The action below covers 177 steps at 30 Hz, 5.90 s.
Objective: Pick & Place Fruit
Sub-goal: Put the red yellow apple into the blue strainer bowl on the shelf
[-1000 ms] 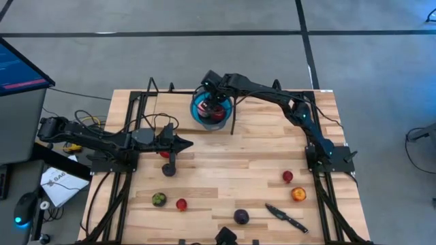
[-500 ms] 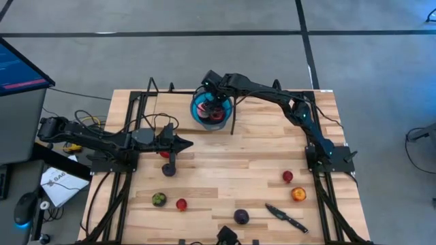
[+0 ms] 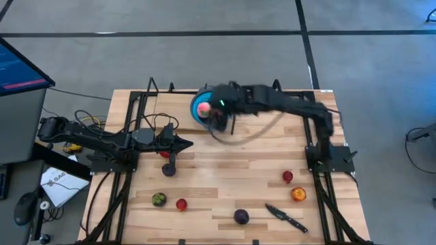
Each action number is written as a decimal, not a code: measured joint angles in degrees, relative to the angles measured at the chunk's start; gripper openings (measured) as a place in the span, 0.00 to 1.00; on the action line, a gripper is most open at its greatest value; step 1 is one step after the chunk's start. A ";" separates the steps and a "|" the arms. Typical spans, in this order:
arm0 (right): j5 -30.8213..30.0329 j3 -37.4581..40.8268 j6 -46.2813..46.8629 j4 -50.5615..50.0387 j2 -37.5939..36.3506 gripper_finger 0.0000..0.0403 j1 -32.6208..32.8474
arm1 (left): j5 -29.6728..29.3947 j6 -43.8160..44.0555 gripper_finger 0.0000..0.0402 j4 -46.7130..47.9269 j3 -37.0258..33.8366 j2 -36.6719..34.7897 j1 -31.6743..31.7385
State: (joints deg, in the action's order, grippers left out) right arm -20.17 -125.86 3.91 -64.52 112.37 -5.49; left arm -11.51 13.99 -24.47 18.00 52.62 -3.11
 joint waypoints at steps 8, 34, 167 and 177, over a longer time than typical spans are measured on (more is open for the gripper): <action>-4.72 12.62 17.41 -8.10 -7.83 0.75 17.89 | 0.02 -0.01 0.00 0.00 0.00 0.00 0.00; 30.67 62.83 94.46 -5.18 -28.45 0.78 53.09 | 0.00 -0.01 0.00 -0.02 0.00 -0.01 0.00; -26.03 82.38 53.80 60.60 -20.71 0.83 33.19 | 12.75 -11.64 0.90 0.48 23.19 42.85 -8.10; -27.66 82.22 54.83 60.97 -20.16 0.83 35.05 | 9.27 -16.64 0.89 -0.78 22.94 47.25 -8.07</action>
State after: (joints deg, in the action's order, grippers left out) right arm -47.83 -43.65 58.74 -3.54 92.20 29.56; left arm -2.24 -2.65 -25.25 40.94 99.87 -11.19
